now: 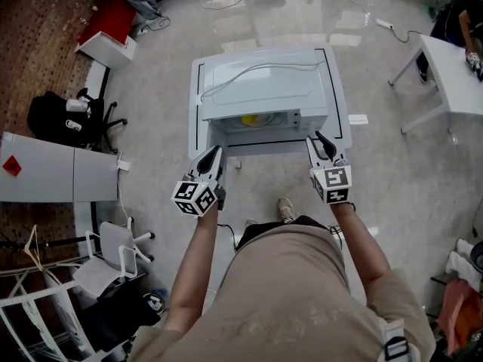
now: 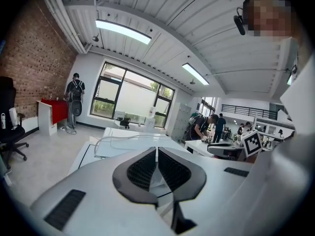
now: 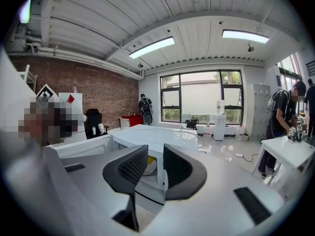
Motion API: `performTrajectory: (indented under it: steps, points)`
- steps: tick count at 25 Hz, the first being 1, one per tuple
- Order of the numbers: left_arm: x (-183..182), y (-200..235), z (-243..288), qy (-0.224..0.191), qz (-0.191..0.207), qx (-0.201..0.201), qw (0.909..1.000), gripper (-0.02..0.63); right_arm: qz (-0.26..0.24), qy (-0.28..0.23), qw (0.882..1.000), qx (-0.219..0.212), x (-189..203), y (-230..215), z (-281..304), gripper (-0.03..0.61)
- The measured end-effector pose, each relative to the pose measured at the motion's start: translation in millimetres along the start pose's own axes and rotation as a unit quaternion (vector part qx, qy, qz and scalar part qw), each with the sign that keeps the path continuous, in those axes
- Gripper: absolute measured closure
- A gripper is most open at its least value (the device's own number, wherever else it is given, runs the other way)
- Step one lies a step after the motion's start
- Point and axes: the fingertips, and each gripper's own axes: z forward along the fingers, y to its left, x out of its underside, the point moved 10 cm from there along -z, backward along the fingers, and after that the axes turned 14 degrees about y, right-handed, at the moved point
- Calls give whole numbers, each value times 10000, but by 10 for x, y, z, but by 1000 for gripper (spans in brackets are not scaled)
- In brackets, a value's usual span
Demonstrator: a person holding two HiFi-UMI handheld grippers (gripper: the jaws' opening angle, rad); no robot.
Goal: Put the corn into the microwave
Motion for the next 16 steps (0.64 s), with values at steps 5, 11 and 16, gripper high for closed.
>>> performTrajectory:
  steps: [5,11,16]
  points:
    - [-8,-22,29,-3,-11,52,10000,611,-47,-45,10000,-64,-33,58,21,476]
    - [30,-46,61,6,-18,74,10000,611,-71,-53,9997,-211,-23,110,38,476]
    - [43,-50,57,-9,-66,92,9999,611,-92,-43,9994,-329,-45,174,45,476]
